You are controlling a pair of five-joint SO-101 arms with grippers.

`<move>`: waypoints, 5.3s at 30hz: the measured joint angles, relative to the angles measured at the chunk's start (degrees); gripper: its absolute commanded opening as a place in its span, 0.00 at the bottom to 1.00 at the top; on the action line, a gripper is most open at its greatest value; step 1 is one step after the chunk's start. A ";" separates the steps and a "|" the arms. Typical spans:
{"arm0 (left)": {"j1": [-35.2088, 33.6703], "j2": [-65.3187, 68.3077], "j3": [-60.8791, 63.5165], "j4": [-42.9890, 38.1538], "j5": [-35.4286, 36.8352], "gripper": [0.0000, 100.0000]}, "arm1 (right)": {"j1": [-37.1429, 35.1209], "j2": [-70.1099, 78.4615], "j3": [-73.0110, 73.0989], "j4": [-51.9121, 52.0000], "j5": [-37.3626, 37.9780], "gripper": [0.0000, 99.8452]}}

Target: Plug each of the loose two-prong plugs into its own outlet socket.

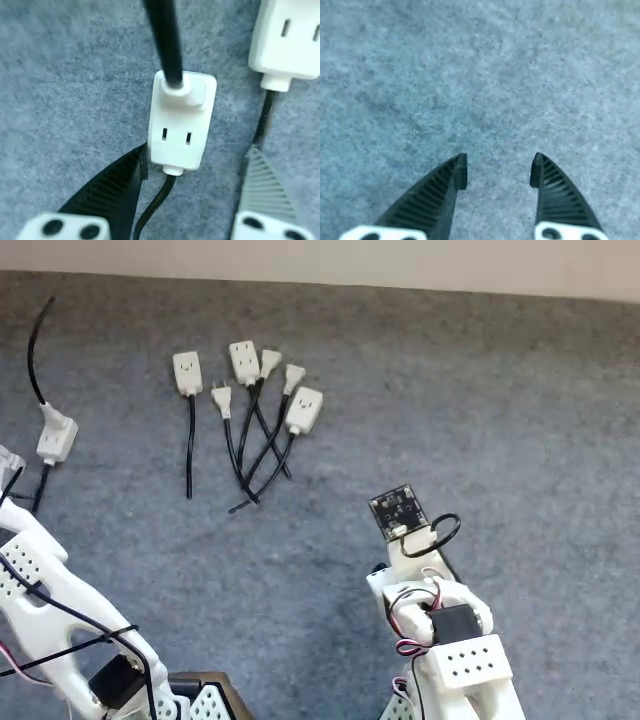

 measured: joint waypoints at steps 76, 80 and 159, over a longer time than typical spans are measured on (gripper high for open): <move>52.48 -64.26 74.99 2.81 12.13 0.00 | -0.18 0.00 0.00 0.00 2.02 0.20; 56.18 -81.14 85.71 2.99 11.96 0.00 | -0.18 0.00 0.00 0.00 2.02 0.20; 37.89 -47.82 87.30 -14.51 36.75 0.16 | -0.18 0.00 0.00 -0.18 2.02 0.20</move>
